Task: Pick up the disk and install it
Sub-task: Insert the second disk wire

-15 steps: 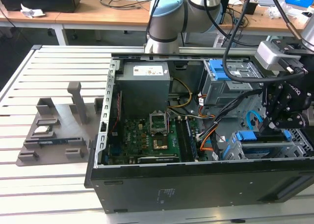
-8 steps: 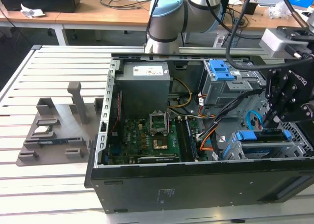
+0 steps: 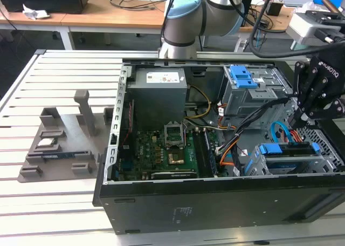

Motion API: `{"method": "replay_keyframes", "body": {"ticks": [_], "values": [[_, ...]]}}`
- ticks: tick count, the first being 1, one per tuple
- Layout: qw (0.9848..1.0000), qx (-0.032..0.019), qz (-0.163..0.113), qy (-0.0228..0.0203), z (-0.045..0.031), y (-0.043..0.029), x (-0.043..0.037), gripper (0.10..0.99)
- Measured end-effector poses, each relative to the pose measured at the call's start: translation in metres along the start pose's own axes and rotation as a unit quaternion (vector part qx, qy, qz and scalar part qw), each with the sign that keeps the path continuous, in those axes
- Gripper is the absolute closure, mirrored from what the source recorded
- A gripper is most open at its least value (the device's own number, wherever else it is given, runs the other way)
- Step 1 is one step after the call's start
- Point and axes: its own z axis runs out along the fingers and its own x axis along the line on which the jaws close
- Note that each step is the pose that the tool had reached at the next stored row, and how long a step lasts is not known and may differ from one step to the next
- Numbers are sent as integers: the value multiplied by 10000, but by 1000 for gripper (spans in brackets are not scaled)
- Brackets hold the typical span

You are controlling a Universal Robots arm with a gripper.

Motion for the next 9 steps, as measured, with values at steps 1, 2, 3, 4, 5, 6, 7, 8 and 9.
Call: {"method": "replay_keyframes", "body": {"ticks": [1, 2, 3, 4, 5, 6, 7, 8, 9], "values": [[10000, 0, 0, -1, -5, 0, 0, 984], [10000, 0, 0, -3, -7, 0, 0, 984], [10000, 0, 0, -2, -10, 0, 0, 984], [10000, 0, 0, -2, -10, 0, 0, 984], [10000, 0, 0, -2, -11, 0, 0, 984], [10000, 0, 0, -2, -11, 0, 0, 984], [10000, 0, 0, -2, -11, 0, 0, 984], [10000, 0, 0, -2, -11, 0, 0, 984], [10000, 0, 0, -2, -11, 0, 0, 984]]}}
